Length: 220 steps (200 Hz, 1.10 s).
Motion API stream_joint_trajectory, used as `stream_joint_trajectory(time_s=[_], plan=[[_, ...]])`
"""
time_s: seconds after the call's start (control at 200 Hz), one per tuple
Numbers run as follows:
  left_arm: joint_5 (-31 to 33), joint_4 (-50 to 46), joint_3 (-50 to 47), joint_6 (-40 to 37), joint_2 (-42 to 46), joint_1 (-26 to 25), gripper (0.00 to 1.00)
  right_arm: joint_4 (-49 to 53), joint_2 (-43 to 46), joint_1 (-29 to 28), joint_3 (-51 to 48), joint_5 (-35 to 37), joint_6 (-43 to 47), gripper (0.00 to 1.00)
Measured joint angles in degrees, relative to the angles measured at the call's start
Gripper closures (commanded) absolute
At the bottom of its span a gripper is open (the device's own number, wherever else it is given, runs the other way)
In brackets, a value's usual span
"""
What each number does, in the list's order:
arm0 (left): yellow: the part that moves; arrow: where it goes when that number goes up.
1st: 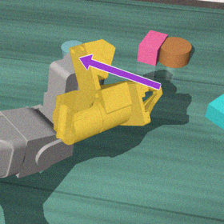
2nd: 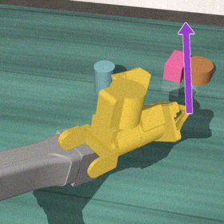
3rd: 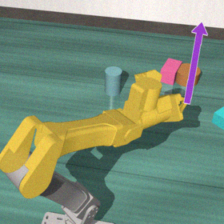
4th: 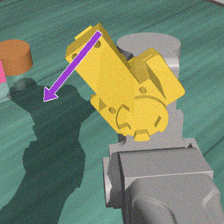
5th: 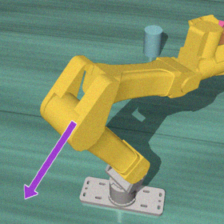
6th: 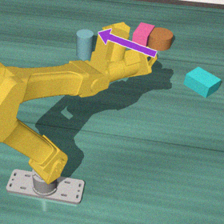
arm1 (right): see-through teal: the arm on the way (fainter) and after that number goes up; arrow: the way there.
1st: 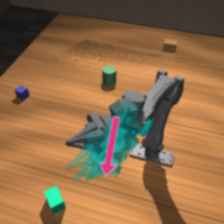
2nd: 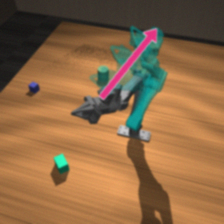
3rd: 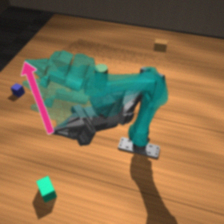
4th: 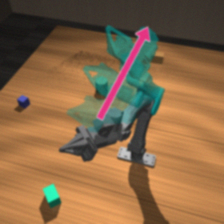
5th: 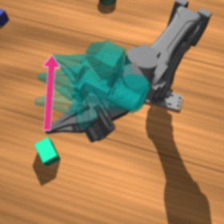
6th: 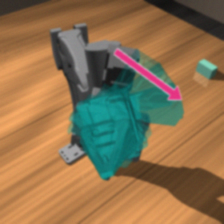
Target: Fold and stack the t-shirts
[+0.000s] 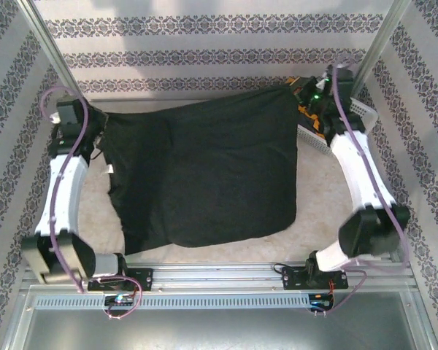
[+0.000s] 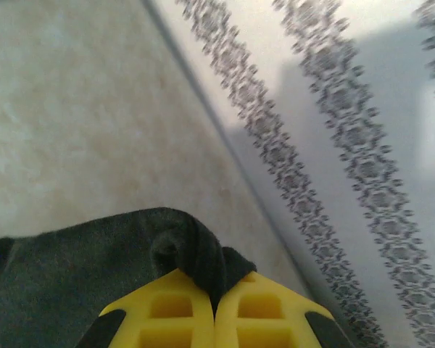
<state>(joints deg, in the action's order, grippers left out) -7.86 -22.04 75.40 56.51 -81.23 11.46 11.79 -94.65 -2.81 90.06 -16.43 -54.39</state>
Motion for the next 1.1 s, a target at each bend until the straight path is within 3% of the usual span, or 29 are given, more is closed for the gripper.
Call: stream_joint_trajectory(time_s=[0.11, 0.24, 0.39, 0.525, 0.674, 0.819, 0.919, 1.039, 1.099], plan=[[-2.78, 2.51, 1.86, 0.98, -6.16, 1.92, 1.0, 0.57, -11.08, -0.74, 10.62, -1.73, -1.22, 1.0], [-4.42, 3.17, 11.15, 1.22, -11.85, 4.24, 1.0, 2.19, -18.67, -1.07, 24.65, -2.82, -1.53, 1.0], [-5.62, 3.34, 26.6, 1.09, -12.02, 6.29, 1.0, 2.64, -18.78, 0.22, 35.58, -3.5, -2.75, 1.0], [-6.19, 3.65, 32.7, 0.74, -6.43, 6.64, 1.0, 2.08, -13.75, 2.73, 36.59, -4.5, -3.65, 1.0], [-6.01, 2.84, 25.22, 1.07, 4.87, 6.64, 1.0, -0.35, -1.18, 4.11, 22.27, -4.87, -4.07, 1.0], [-4.2, 0.33, 3.96, 2.36, 16.26, 6.64, 1.0, -1.79, 12.26, 3.67, -2.34, -3.67, -4.44, 1.0], [-3.91, -0.9, -11.56, 2.49, 19.23, 6.62, 0.96, -0.92, 15.67, 2.03, -17.75, -1.68, -4.33, 1.0], [-4.2, -3.19, -26.73, 2.01, 16.92, 6.64, 0.69, 1.84, 13.53, 0.7, -32.87, -0.24, -4.44, 0.98], [-4.59, -4.66, -31.45, 1.64, 16.04, 6.67, 0.52, 4.22, 10.73, 1.16, -36.52, -0.13, -4.33, 0.88]])
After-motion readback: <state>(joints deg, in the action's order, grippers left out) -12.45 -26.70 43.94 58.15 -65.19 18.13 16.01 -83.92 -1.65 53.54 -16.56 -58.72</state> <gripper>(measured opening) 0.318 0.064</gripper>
